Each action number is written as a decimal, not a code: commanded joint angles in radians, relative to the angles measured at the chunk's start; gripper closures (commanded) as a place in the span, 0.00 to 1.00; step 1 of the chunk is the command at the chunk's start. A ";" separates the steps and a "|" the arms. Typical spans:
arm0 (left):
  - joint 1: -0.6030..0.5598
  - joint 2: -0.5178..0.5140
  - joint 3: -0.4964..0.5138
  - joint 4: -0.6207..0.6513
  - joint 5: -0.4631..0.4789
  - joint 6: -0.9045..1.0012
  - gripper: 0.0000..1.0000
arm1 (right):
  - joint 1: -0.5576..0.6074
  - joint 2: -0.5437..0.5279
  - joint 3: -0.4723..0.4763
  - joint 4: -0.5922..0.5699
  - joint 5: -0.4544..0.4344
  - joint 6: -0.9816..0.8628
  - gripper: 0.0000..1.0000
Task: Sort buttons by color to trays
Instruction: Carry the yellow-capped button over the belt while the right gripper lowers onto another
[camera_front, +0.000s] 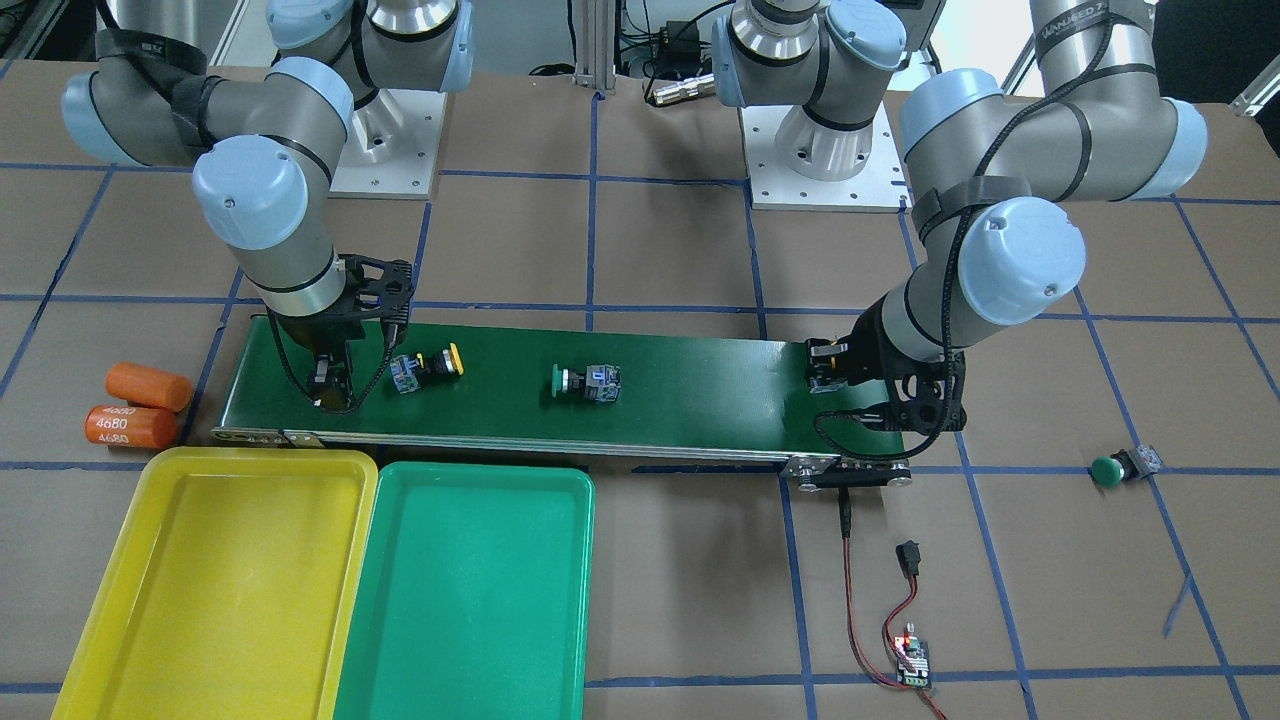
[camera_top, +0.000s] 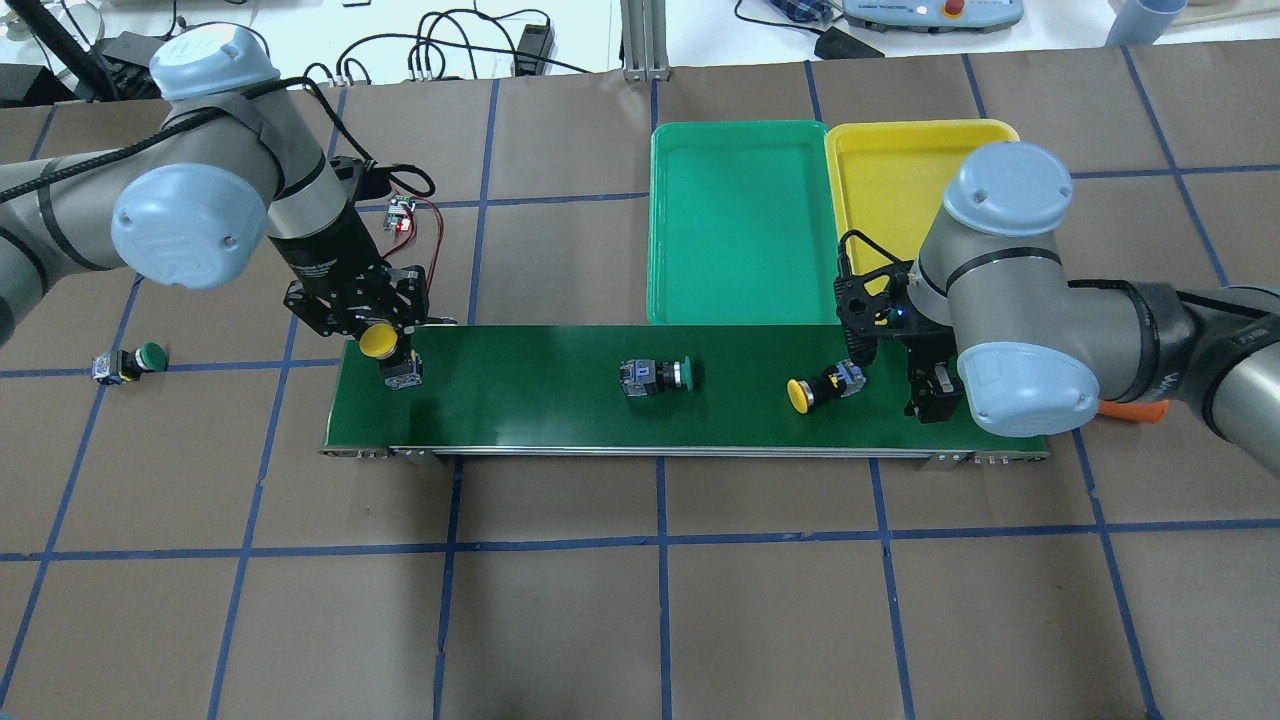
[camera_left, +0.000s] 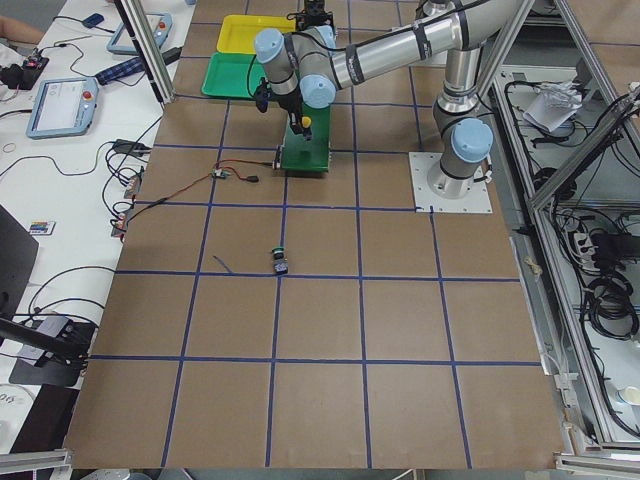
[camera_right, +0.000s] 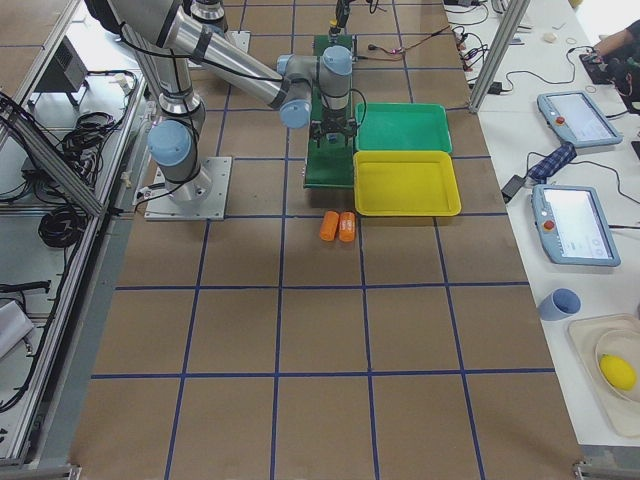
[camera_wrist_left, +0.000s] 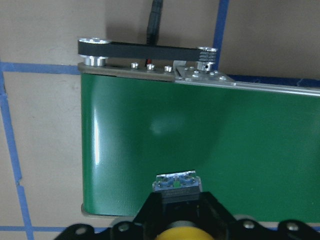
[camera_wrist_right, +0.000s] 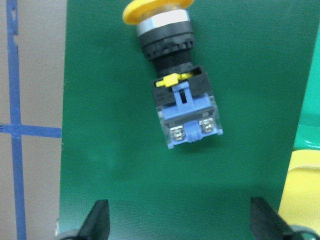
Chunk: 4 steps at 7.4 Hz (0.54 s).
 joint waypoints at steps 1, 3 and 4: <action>-0.050 0.001 -0.006 0.080 0.007 0.015 1.00 | 0.000 0.000 0.000 0.000 0.000 0.000 0.00; -0.041 -0.005 -0.064 0.144 0.007 0.026 1.00 | 0.000 0.000 0.000 0.000 0.000 0.000 0.00; -0.041 -0.009 -0.101 0.241 0.009 0.023 1.00 | 0.000 0.000 0.000 0.000 0.000 0.000 0.00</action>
